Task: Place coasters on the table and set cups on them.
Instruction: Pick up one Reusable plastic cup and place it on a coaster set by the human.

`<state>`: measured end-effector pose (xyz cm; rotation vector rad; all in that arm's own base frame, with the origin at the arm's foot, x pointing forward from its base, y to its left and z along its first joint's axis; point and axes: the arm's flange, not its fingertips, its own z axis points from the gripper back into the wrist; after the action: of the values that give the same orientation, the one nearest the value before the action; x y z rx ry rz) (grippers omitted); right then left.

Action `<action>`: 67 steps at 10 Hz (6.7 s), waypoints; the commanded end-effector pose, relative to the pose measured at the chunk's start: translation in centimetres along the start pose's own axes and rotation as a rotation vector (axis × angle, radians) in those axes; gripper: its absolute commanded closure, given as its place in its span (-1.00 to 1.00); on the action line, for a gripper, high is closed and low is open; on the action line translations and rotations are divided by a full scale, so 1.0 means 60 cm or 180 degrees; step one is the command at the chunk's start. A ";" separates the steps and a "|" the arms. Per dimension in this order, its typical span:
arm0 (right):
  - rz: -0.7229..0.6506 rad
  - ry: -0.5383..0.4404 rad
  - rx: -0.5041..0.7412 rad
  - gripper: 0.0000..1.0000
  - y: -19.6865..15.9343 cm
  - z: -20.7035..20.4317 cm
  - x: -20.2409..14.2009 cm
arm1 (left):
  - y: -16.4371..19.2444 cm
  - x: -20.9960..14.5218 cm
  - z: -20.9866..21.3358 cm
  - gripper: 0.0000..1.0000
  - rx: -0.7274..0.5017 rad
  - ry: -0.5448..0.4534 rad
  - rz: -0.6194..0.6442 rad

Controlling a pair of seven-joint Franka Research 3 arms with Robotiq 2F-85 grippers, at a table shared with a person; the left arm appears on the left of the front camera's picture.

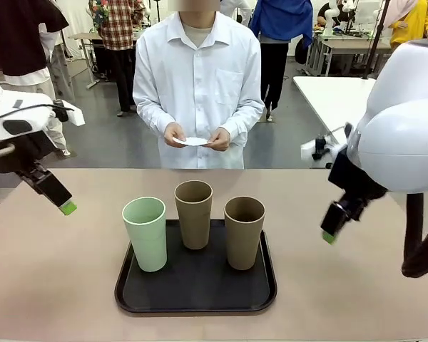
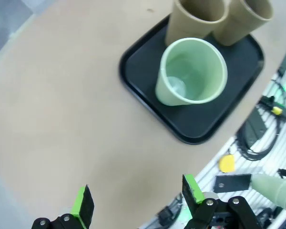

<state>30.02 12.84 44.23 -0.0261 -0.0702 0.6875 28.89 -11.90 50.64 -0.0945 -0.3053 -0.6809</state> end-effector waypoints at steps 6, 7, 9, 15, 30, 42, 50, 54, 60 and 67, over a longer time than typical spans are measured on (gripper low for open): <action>-0.0567 -0.1063 0.1635 -1.00 -0.077 0.016 -0.038 | 0.054 -0.023 0.010 -1.00 -0.1032 -0.0407 0.0476; -0.0968 -0.1451 0.2508 -1.00 -0.129 0.001 -0.077 | 0.098 -0.048 0.019 -1.00 -0.1513 -0.0585 0.0829; -0.1491 -0.1771 0.3530 -1.00 -0.216 -0.065 -0.154 | 0.178 -0.125 -0.007 -1.00 -0.2413 -0.0669 0.1332; -0.1974 -0.2224 0.4432 -1.00 -0.289 -0.150 -0.254 | 0.330 -0.292 -0.087 -1.00 -0.3211 -0.1118 0.2490; -0.2083 -0.2166 0.4371 -1.00 -0.302 -0.144 -0.276 | 0.337 -0.281 -0.078 -1.00 -0.3115 -0.1323 0.2760; -0.2083 -0.2166 0.4371 -1.00 -0.302 -0.144 -0.276 | 0.337 -0.281 -0.078 -1.00 -0.3115 -0.1323 0.2760; -0.1637 -0.1978 0.4209 -1.00 -0.323 -0.128 -0.249 | 0.337 -0.281 -0.078 -1.00 -0.3115 -0.1323 0.2760; -0.0267 -0.1692 0.2457 -1.00 -0.330 0.008 -0.072 | 0.337 -0.281 -0.078 -1.00 -0.3115 -0.1323 0.2760; 0.1156 -0.1393 0.0983 -1.00 -0.157 0.090 0.075 | 0.337 -0.281 -0.078 -1.00 -0.3115 -0.1323 0.2760; 0.1347 -0.1360 0.0897 -1.00 -0.117 0.084 0.104 | 0.337 -0.281 -0.078 -1.00 -0.3115 -0.1323 0.2760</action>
<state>38.71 11.36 49.58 0.3927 -0.3818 1.1204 30.53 12.90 41.27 -1.2353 -0.2607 0.1254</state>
